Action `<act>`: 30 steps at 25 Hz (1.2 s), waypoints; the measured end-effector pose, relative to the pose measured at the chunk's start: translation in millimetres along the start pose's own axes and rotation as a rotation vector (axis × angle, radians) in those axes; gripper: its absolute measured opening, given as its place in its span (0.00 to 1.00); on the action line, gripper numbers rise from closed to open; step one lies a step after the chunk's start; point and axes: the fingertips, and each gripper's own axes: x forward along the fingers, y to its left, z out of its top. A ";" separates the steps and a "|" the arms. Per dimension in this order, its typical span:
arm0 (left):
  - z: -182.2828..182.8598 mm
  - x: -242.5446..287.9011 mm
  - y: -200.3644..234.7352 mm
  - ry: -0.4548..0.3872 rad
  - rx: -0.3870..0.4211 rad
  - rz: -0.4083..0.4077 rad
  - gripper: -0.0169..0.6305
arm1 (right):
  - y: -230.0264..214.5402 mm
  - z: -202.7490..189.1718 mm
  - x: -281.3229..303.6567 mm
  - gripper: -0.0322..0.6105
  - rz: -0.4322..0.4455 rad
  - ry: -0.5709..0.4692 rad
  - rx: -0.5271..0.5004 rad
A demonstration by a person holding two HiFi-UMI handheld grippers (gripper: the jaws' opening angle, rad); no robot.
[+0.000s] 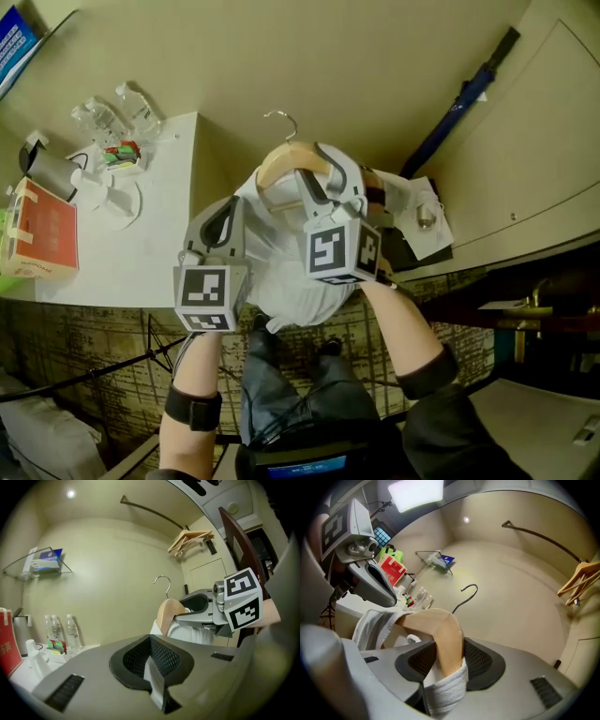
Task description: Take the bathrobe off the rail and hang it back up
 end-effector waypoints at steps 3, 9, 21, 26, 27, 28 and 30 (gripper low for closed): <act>-25.3 10.9 0.8 0.026 -0.016 -0.006 0.03 | 24.5 -36.5 12.3 0.36 0.037 0.049 0.032; -88.4 31.7 0.3 0.098 -0.079 -0.005 0.03 | 83.4 -118.5 33.4 0.36 0.112 0.145 0.104; -229.8 58.7 -20.3 0.252 -0.119 -0.048 0.03 | 227.6 -273.8 50.8 0.35 0.318 0.353 0.221; -270.1 71.1 -26.5 0.283 -0.166 -0.054 0.03 | 294.7 -330.9 65.6 0.35 0.455 0.464 0.205; -277.1 74.1 -28.7 0.288 -0.176 -0.058 0.03 | 305.6 -340.8 69.0 0.35 0.471 0.478 0.197; -285.5 77.2 -30.5 0.294 -0.175 -0.065 0.03 | 314.5 -349.8 73.6 0.35 0.480 0.486 0.193; -304.7 83.4 -34.0 0.304 -0.156 -0.085 0.03 | 326.5 -364.8 86.7 0.35 0.485 0.495 0.202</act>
